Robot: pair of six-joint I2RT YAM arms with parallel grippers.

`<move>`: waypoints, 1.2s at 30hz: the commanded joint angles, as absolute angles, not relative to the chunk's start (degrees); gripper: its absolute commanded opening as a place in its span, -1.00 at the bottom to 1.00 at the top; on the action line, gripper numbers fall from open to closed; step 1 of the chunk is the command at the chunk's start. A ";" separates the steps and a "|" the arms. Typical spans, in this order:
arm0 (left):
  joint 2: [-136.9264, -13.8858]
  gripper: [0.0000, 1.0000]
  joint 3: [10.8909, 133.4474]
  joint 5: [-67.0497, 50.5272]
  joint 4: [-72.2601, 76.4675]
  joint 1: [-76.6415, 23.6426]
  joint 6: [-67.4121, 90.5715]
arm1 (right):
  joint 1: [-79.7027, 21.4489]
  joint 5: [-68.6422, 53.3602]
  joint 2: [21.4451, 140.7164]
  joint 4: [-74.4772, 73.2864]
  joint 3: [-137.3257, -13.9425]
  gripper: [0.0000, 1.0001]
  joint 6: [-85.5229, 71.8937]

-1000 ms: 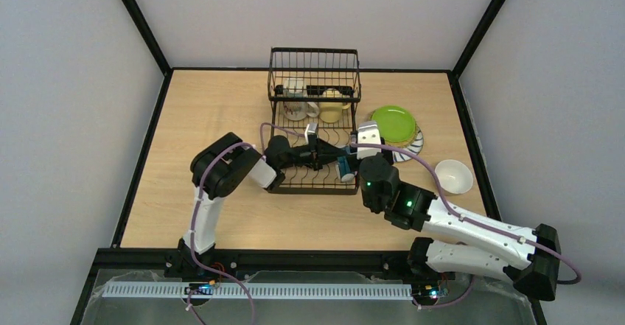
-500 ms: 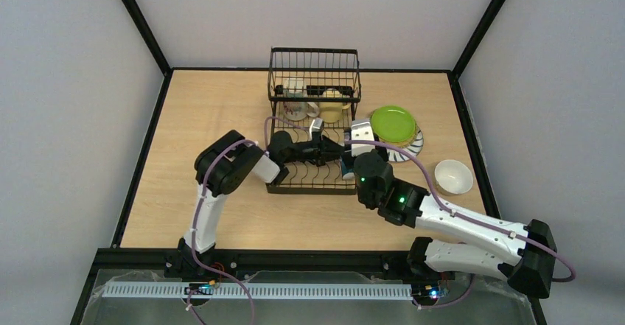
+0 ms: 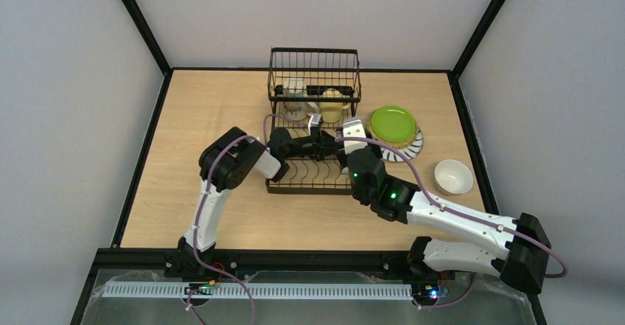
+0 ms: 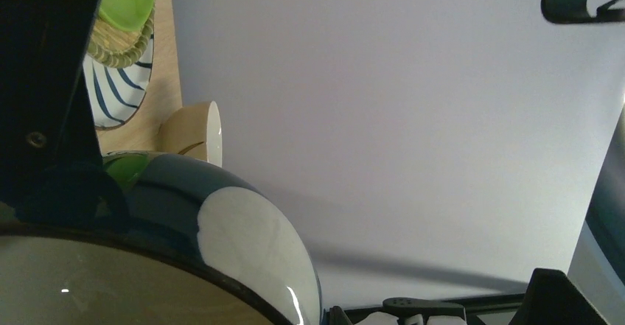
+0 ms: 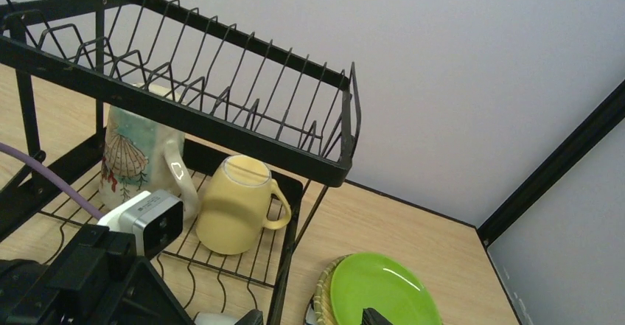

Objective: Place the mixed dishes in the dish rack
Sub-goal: Insert the bowl into the dish rack.

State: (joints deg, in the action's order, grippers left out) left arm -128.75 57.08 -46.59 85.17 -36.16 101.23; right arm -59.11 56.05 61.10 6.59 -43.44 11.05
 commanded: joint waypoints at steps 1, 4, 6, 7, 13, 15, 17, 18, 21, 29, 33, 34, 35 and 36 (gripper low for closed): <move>-132.02 -0.97 58.08 -48.36 95.64 -35.96 100.72 | -58.41 54.91 62.72 10.04 -44.75 0.51 12.31; -132.84 -0.97 58.54 -49.00 96.42 -35.41 101.29 | -58.05 54.24 63.84 10.98 -45.06 0.51 13.03; -133.77 -0.97 58.98 -49.42 97.92 -35.25 102.50 | -57.70 53.85 64.67 11.51 -45.30 0.51 13.37; -134.37 -0.97 59.17 -49.54 98.81 -35.17 103.28 | -57.55 53.60 64.99 11.70 -45.49 0.52 13.56; -135.53 -0.97 59.25 -51.15 99.80 -35.23 104.25 | -56.71 52.44 67.13 13.15 -46.26 0.52 14.48; -135.36 -0.97 59.01 -51.64 99.75 -35.12 104.28 | -56.49 52.17 67.76 13.55 -46.59 0.51 14.71; -135.09 -0.97 58.49 -51.89 99.76 -34.97 104.41 | -56.22 51.87 68.28 13.86 -46.82 0.52 14.89; -134.84 -0.97 58.00 -51.94 99.76 -34.78 104.37 | -56.06 51.86 68.49 13.88 -46.96 0.51 14.87; -134.13 -0.97 56.16 -51.77 99.76 -34.25 103.84 | -54.82 51.84 68.81 12.47 -47.55 0.52 12.78; -133.74 -0.97 53.53 -51.88 99.74 -33.69 102.73 | -45.60 46.85 69.90 0.89 -49.71 0.52 -2.42; -134.20 -0.97 53.05 -51.69 99.75 -33.71 102.29 | -45.18 46.54 70.54 0.61 -49.20 0.51 -3.06; -134.31 -0.97 53.09 -51.68 99.73 -33.73 102.16 | -45.18 46.42 70.57 0.48 -49.07 0.51 -3.40; -134.38 -0.97 53.09 -51.68 99.75 -33.71 102.06 | -45.18 46.24 70.58 0.38 -48.98 0.51 -3.62; -134.44 -0.97 53.09 -51.78 99.76 -33.71 101.97 | -45.18 46.12 70.66 0.29 -48.91 0.51 -3.78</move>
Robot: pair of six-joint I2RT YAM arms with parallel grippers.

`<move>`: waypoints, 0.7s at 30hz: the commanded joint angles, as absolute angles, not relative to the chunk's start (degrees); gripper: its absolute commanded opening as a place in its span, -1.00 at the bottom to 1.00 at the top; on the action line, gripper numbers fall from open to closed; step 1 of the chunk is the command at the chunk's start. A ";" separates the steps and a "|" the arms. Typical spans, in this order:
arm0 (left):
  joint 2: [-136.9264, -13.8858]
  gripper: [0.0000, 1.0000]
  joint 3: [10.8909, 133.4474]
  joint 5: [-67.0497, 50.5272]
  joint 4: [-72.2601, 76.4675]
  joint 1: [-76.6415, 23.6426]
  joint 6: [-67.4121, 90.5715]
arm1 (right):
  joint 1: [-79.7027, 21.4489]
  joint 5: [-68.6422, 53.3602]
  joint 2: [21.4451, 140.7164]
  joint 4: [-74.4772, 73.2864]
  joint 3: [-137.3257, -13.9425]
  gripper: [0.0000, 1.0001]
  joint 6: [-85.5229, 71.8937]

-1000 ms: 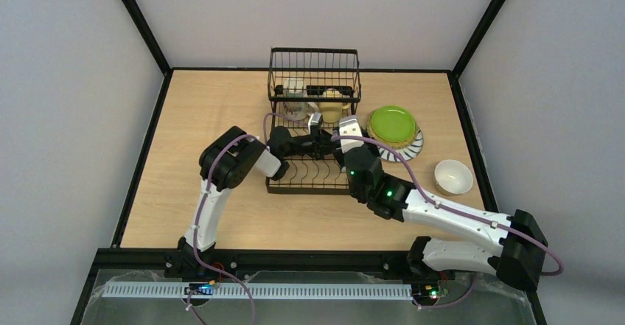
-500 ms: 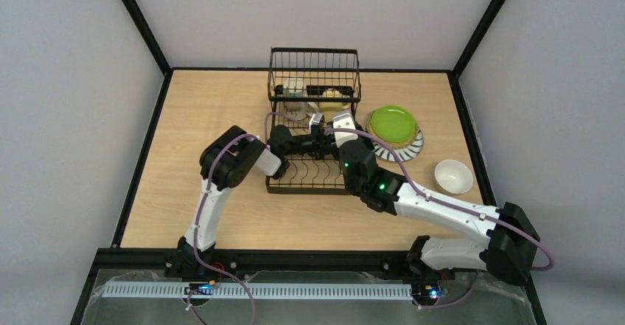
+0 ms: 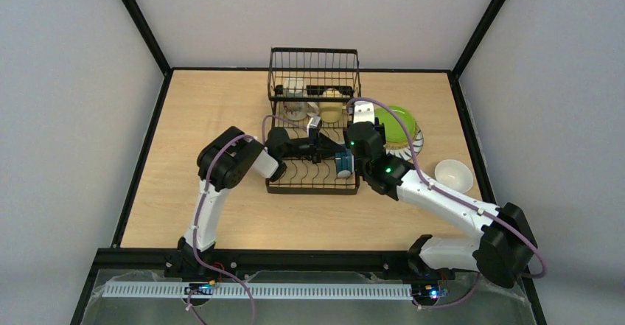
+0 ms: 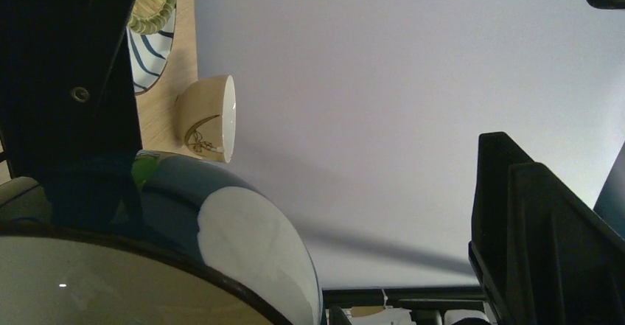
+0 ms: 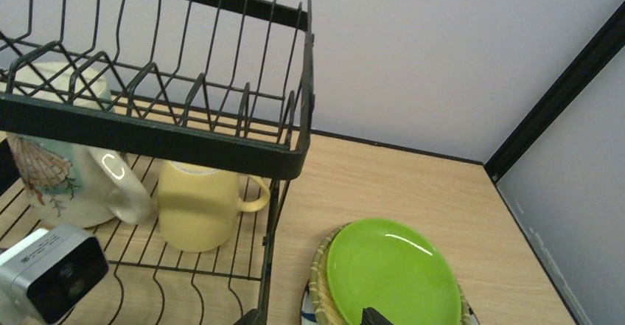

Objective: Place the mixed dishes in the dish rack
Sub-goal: Insert the bowl into the dish rack.

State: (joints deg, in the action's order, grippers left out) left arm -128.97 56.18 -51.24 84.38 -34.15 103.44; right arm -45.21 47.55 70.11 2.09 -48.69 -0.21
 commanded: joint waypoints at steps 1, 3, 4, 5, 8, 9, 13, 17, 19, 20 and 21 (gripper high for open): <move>-134.34 -0.97 53.11 -51.79 99.72 -33.69 101.87 | -45.18 46.13 70.66 0.20 -48.81 0.51 -3.86; -134.17 -0.97 52.86 -51.81 99.76 -33.46 101.66 | -45.24 46.02 70.75 0.17 -48.62 0.51 -3.93; -134.03 -0.97 52.71 -51.83 99.76 -33.33 101.49 | -45.21 45.93 70.71 0.18 -48.56 0.51 -3.95; -134.03 -0.97 52.31 -51.78 99.73 -33.17 101.25 | -45.19 45.84 70.67 0.18 -48.52 0.51 -4.01; -133.73 -0.97 51.02 -51.53 99.76 -32.63 100.46 | -45.18 45.57 70.82 0.18 -48.52 0.51 -4.07; -133.74 -0.97 50.60 -51.52 99.78 -32.46 100.20 | -45.18 45.53 70.90 0.18 -48.56 0.51 -4.12; -133.86 -0.97 49.31 -51.56 99.76 -31.81 99.29 | -45.18 45.22 71.19 -1.57 -48.53 0.51 -4.34; -134.36 -0.97 49.05 -52.30 99.69 -31.44 98.99 | -45.20 44.80 71.85 -2.17 -48.76 0.51 -4.93; -134.32 -0.97 48.91 -52.90 99.48 -31.27 98.73 | -45.19 44.60 72.13 -2.35 -48.86 0.51 -5.28; -134.26 -0.97 48.81 -53.17 99.05 -31.20 98.38 | -45.18 44.57 72.22 -2.44 -48.87 0.51 -5.46; -134.16 -0.97 48.60 -53.36 98.55 -31.13 97.89 | -45.22 44.52 72.40 -2.55 -48.87 0.51 -5.66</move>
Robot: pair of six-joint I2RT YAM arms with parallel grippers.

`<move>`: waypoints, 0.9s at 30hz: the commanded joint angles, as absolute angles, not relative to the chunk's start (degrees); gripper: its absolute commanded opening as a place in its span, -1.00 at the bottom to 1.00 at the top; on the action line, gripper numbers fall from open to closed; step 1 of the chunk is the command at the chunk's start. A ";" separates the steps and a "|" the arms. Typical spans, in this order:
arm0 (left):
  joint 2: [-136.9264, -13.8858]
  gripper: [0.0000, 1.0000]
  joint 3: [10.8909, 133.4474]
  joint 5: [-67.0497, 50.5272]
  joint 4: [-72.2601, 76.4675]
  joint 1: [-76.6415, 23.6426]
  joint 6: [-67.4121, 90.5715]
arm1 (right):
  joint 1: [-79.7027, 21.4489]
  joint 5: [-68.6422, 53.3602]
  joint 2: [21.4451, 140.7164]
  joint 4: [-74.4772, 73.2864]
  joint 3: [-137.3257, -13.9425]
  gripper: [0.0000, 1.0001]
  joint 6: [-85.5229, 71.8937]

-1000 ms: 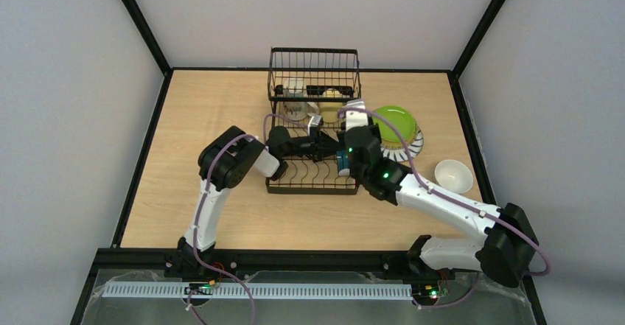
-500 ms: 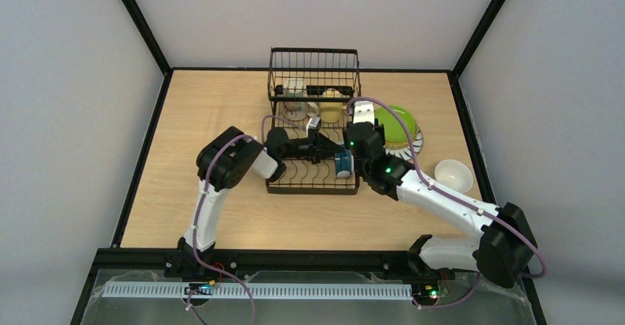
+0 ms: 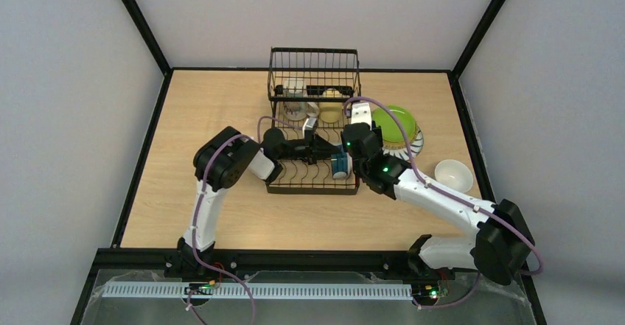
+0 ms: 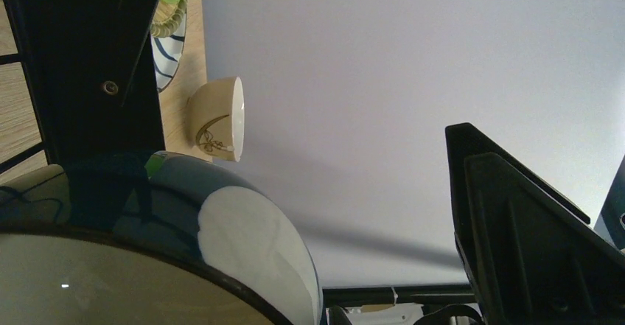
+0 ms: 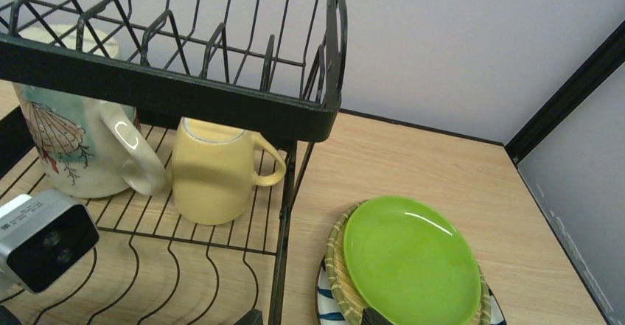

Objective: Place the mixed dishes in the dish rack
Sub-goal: Insert the bowl into the dish rack.

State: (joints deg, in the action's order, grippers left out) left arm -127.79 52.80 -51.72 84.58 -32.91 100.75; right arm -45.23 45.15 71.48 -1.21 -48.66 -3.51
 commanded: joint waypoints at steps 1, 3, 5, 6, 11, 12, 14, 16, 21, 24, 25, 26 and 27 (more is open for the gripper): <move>-134.06 -0.97 48.34 -53.47 98.00 -31.00 97.37 | -45.18 44.48 72.54 -2.67 -48.80 0.51 -5.82; -134.03 -0.97 47.81 -53.60 97.58 -30.69 96.66 | -45.21 44.28 72.97 -3.02 -48.70 0.51 -6.42; -134.20 -0.97 47.39 -54.10 97.48 -30.50 96.31 | -45.18 44.25 73.41 -3.24 -48.48 0.51 -7.11; -134.21 -0.97 47.13 -54.26 97.32 -30.41 96.00 | -45.18 44.18 73.66 -3.25 -48.32 0.52 -7.35; -133.99 -0.97 46.16 -55.19 94.61 -29.59 93.81 | -45.18 43.81 75.49 -3.34 -48.08 0.52 -8.84; -133.88 -0.97 46.10 -55.46 93.81 -29.43 93.39 | -45.18 43.63 75.95 -3.42 -48.16 0.51 -9.42; -133.58 -0.97 46.10 -55.91 91.39 -29.20 92.10 | -45.18 43.36 76.89 -3.62 -48.16 0.52 -10.22; -132.95 -0.93 45.98 -56.17 88.05 -28.78 90.11 | -45.18 43.23 77.79 -3.74 -48.01 0.52 -11.05; -130.58 -0.62 45.43 -56.47 77.28 -27.74 83.03 | -45.18 43.12 79.31 -3.87 -46.88 0.52 -13.27; -129.29 -0.34 45.35 -56.52 71.87 -27.14 79.02 | -45.22 42.96 80.03 -4.13 -46.36 0.51 -14.49; -128.96 -0.22 45.27 -56.56 70.75 -26.94 78.27 | -45.20 42.92 80.35 -4.20 -46.37 0.52 -14.86; -128.80 -0.09 45.26 -56.52 69.86 -26.71 77.81 | -45.18 42.94 80.60 -4.37 -46.32 0.51 -15.12; -128.62 0.02 45.19 -56.54 69.40 -26.50 77.56 | -45.18 42.92 80.78 -4.44 -46.39 0.52 -15.30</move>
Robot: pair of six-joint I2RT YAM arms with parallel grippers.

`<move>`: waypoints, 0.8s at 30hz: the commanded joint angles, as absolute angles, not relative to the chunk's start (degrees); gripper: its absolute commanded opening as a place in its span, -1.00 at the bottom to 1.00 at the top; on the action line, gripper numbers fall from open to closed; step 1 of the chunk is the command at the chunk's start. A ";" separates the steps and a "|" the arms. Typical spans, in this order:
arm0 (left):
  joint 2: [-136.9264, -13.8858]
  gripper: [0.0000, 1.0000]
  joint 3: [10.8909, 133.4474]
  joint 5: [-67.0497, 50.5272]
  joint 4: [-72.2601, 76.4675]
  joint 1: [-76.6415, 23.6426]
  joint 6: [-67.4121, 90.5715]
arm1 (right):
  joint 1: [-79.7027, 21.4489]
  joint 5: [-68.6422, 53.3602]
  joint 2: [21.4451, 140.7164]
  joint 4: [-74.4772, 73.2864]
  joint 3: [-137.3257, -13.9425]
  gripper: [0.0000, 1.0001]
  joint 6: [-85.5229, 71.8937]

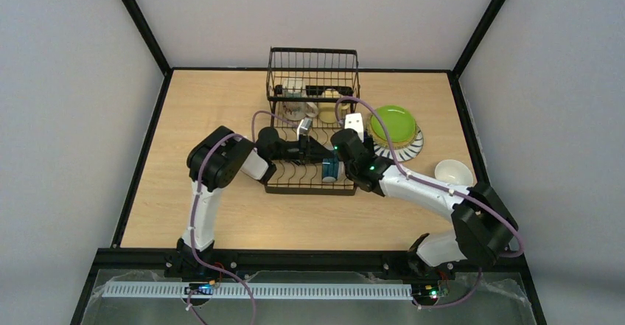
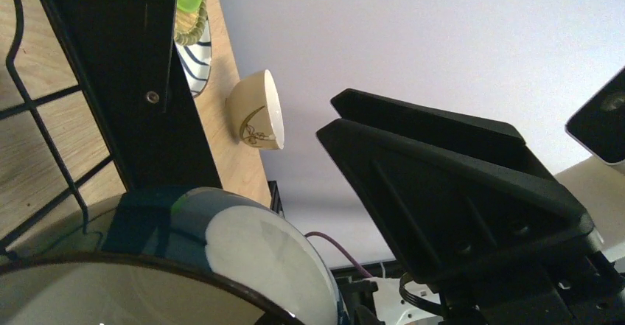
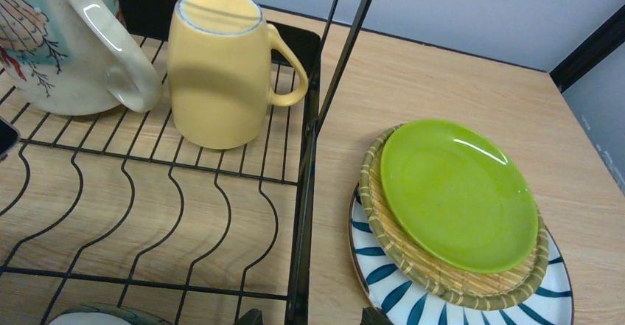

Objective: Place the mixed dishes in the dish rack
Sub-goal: Insert the bowl into the dish rack.

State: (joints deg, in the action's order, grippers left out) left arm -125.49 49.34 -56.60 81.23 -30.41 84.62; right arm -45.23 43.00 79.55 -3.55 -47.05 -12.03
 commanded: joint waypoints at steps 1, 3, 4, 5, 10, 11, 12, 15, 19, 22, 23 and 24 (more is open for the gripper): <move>-128.47 0.11 45.13 -56.48 69.13 -26.25 77.40 | -45.18 42.91 80.97 -4.48 -46.40 0.51 -15.44; -128.35 0.25 45.09 -56.39 68.66 -25.82 77.28 | -45.18 42.80 81.19 -4.49 -46.53 0.52 -15.56; -128.25 0.33 44.97 -56.34 68.36 -25.60 77.14 | -45.18 42.80 81.30 -4.53 -46.50 0.52 -15.63; -128.09 0.41 44.98 -56.34 68.01 -25.44 76.94 | -45.18 42.95 81.31 -4.63 -46.57 0.52 -15.64; -127.56 0.53 44.65 -55.74 66.10 -24.58 75.86 | -45.18 42.90 81.64 -4.94 -46.51 0.51 -15.82; -127.47 0.54 44.57 -55.58 66.03 -24.42 75.85 | -45.19 42.86 81.69 -4.99 -46.51 0.51 -15.89; -127.30 0.55 44.52 -55.36 65.94 -24.20 75.93 | -45.22 42.81 81.73 -5.07 -46.56 0.51 -15.91; -126.65 0.56 44.39 -54.59 65.96 -23.83 76.17 | -45.18 42.88 81.74 -5.02 -46.66 0.52 -15.70; -125.62 0.60 44.90 -54.02 66.17 -23.74 76.99 | -45.19 43.14 81.65 -4.96 -46.67 0.51 -15.00; -124.87 0.61 45.36 -53.67 66.00 -23.82 77.42 | -45.18 43.23 81.35 -4.74 -46.76 0.52 -14.60; -124.67 0.61 45.47 -53.64 65.83 -23.82 77.50 | -45.21 43.16 81.30 -4.60 -46.80 0.52 -14.38; -124.32 0.61 45.59 -53.55 65.71 -23.80 77.55 | -45.20 43.20 81.30 -4.50 -46.84 0.52 -14.16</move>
